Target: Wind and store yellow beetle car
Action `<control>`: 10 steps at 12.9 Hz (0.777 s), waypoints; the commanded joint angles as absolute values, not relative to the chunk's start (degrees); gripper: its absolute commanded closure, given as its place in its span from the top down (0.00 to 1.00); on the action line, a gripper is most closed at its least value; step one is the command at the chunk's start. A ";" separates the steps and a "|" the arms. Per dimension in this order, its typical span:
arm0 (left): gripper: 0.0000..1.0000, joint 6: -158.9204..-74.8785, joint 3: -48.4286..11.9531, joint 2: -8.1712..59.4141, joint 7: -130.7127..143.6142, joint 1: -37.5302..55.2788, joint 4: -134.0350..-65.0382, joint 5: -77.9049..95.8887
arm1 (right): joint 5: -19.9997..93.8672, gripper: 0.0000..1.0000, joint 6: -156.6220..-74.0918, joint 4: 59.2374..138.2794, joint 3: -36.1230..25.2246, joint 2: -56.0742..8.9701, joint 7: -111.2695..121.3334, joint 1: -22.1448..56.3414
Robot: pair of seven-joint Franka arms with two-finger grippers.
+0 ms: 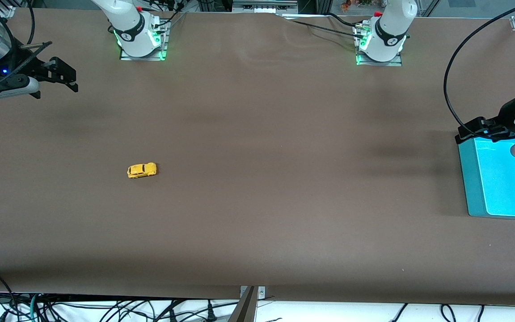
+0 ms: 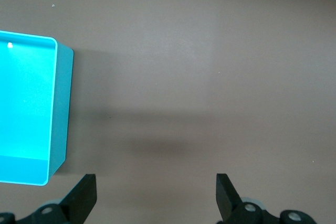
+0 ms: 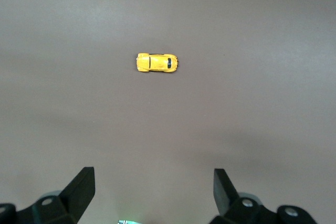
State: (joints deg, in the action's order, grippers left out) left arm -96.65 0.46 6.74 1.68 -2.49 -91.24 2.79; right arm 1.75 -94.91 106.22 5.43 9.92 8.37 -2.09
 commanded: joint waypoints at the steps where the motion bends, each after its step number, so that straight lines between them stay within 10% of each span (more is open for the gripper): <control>1: 1.00 -96.24 0.09 7.65 0.70 -2.55 -89.56 1.58 | 0.97 1.00 -92.90 104.85 5.89 9.93 6.68 -2.37; 10: 1.00 -96.24 0.09 7.65 0.70 -2.29 -89.56 1.58 | 0.97 1.00 -92.90 105.03 5.89 9.93 6.59 -2.37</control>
